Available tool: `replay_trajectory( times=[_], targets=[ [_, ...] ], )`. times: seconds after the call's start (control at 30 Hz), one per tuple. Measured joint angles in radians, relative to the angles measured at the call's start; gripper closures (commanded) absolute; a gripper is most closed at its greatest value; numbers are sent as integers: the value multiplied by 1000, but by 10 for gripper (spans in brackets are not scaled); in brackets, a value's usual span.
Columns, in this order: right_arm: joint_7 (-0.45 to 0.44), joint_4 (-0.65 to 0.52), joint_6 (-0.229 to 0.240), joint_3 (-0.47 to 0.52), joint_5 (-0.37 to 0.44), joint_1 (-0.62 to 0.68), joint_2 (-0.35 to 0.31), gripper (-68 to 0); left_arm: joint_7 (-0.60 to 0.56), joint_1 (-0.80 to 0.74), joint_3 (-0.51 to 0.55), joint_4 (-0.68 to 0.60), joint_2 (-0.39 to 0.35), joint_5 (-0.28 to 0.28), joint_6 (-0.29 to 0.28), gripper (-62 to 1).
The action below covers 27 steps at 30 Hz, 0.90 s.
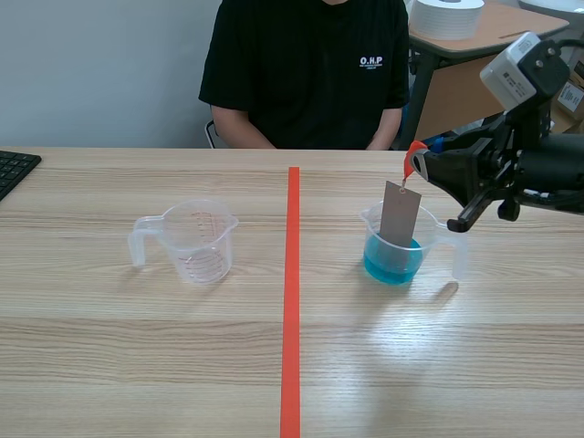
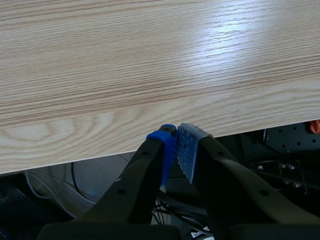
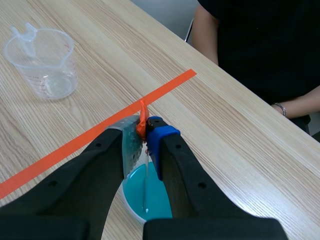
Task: Do the redox reaction experiment.
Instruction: 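Hold the plate still in the solution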
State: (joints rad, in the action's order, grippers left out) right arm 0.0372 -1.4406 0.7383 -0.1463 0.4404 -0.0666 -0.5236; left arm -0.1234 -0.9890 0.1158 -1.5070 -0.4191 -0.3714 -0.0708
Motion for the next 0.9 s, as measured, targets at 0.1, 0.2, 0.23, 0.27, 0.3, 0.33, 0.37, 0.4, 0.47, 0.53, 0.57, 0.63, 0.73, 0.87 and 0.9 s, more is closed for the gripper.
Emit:
replay_trajectory(
  times=[0.1, 0.2, 0.23, 0.27, 0.3, 0.33, 0.37, 0.4, 0.47, 0.53, 0.57, 0.63, 0.73, 0.87, 0.9],
  targets=[
    [0, 0, 0, 0, 0, 0, 0, -17, 0, 0, 0, 0, 0, 0, 0, -47],
    [0, 0, 0, 0, 0, 0, 0, -17, 0, 0, 0, 0, 0, 0, 0, -47],
    [0, 0, 0, 0, 0, 0, 0, -17, 0, 0, 0, 0, 0, 0, 0, -47],
    [-1, 0, 0, 0, 0, 0, 0, -17, 0, 0, 0, 0, 0, 0, 0, -47],
    [-3, 0, 0, 0, -1, 0, 0, -17, 0, 0, 0, 0, 0, 0, 0, -47],
    [-3, 0, 0, 0, -3, 0, 0, -17, 0, 0, 0, 0, 0, 0, 0, -47],
    [-3, -2, 0, 1, -4, 0, 0, -17, 0, 0, 0, 0, 0, 0, 0, -47],
    [-1, -4, 0, 5, -5, 0, 0, -17, 0, 0, 0, 0, 0, 0, 0, -47],
    [8, -15, 2, 21, -7, 1, 0, -17, 0, 0, 0, 0, 0, 0, 0, -47],
    [8, -35, 2, 48, -7, 1, 0, -17, 0, 0, 0, 0, 0, 0, 0, -47],
    [7, -47, 2, 61, -7, 1, 0, -17, 0, 0, 0, 0, 0, 0, 0, -47],
    [4, -71, 1, 82, -7, 0, 0, -17, 0, 0, 0, 0, 0, 0, 0, -47],
    [14, -100, 1, 93, -6, 0, 0, -17, 0, 0, 0, 0, 0, 0, 0, -47],
    [42, -131, 2, 93, -7, 1, 0, -17, 0, 0, 0, 0, 0, 0, 0, -47],
    [42, -137, 2, 95, -7, 1, 0, -17, 0, 0, 0, 0, 0, 0, 0, -47]
  ],
)
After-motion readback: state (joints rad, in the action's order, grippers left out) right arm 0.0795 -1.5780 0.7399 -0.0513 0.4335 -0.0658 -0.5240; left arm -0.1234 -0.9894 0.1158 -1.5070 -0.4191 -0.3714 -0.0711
